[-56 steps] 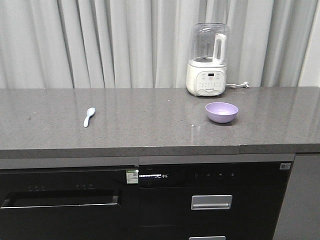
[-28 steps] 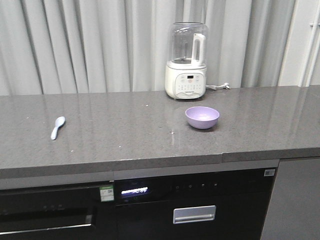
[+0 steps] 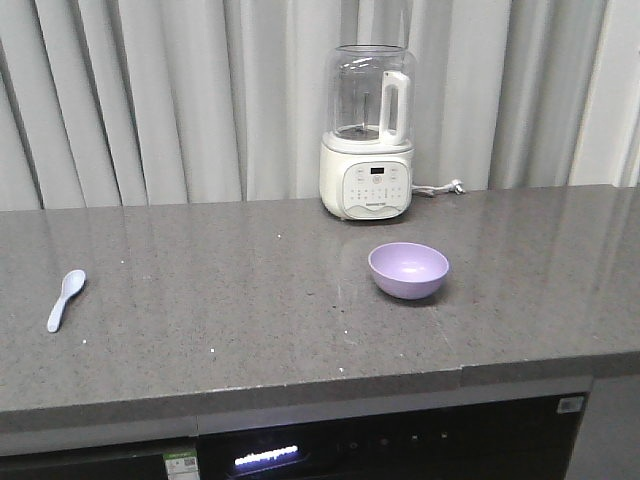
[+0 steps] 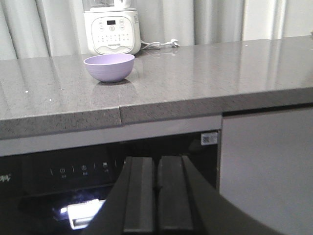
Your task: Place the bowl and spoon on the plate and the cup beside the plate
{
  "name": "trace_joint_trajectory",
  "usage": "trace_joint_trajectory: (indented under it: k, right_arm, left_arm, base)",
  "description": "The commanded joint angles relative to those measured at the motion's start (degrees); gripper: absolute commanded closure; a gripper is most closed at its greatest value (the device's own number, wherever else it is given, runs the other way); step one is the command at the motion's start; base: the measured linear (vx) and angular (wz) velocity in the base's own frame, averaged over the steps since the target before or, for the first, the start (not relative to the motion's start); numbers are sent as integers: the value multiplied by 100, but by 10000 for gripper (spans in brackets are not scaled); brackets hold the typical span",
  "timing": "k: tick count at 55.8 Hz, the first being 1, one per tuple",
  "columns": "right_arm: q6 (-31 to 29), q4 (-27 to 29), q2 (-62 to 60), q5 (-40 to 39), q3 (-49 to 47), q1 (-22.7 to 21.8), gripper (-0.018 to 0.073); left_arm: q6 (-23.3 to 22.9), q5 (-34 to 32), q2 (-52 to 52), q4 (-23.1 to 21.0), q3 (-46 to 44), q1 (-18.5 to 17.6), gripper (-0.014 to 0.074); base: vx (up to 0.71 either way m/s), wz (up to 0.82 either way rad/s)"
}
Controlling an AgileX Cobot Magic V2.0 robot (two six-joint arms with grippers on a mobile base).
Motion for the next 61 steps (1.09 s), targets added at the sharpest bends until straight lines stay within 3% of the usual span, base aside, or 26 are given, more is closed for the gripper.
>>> trace_joint_trajectory:
  k: [1,37,61]
  right_arm:
    - [-31,-23,-24,-475,13,-25,568]
    - [-31,-23,-24,-475,13,-25,568]
    - [-31,-23,-24,-475,13,-25,568]
  left_arm:
    - [-49,-444,-93,-11,-146,-8,594]
    - [-49,-444,-93,-11,-146,-8,594]
    - [-49,-444,-93,-11,-146,-8,594]
  base:
    - [34,14]
    - [38,21]
    - [26,-3]
